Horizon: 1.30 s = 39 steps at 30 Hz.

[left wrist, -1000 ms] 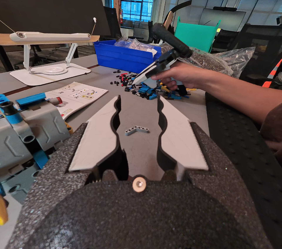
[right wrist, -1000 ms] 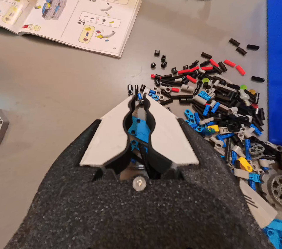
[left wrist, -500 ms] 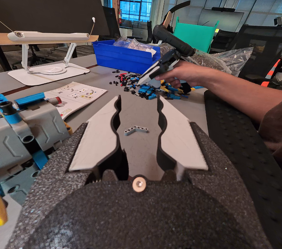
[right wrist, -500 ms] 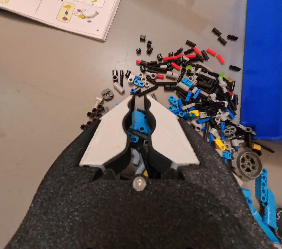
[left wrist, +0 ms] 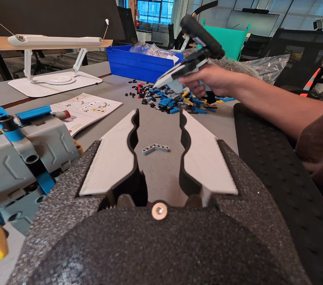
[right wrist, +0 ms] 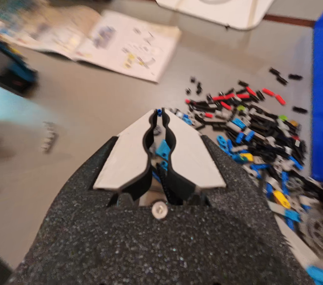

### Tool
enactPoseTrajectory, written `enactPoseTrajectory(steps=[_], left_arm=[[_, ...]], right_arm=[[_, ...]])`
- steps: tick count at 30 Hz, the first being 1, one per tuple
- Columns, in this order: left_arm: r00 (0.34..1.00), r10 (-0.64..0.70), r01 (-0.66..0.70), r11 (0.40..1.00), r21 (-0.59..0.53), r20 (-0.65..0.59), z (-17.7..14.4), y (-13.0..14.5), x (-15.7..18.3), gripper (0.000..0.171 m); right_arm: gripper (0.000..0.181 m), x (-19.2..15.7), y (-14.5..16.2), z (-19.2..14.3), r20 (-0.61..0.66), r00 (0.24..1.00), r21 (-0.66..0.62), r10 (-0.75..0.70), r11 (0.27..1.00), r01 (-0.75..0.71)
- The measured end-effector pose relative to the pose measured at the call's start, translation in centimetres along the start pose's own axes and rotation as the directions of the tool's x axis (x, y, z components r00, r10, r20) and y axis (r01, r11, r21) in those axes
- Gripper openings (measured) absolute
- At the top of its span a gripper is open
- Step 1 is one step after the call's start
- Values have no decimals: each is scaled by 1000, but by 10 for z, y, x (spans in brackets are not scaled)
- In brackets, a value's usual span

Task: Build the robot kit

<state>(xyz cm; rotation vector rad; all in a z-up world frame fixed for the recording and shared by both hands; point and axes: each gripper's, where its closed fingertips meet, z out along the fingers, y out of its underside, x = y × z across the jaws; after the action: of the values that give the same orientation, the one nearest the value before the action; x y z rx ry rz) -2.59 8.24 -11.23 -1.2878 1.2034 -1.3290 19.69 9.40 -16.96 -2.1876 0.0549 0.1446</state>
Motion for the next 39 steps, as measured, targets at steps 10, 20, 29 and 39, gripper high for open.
enactPoseTrajectory(steps=[10,20,29,39], left_arm=[[1000,-1,1,1000,-1,1,0,0,0,46],[1000,7,-7,1000,6,2,-1,-1,1,46],[1000,-4,4,1000,4,3,-1,0,-1,46],[1000,-4,4,1000,3,3,-1,0,0,45]], right_arm=[[5,-97,-10,-4,406,911,14,69,997,-82],[5,-159,47,47,437,899,-195,-33,972,131],[7,-145,57,41,391,918,-206,-61,967,151],[17,-52,25,-5,79,992,-111,-103,988,112]])
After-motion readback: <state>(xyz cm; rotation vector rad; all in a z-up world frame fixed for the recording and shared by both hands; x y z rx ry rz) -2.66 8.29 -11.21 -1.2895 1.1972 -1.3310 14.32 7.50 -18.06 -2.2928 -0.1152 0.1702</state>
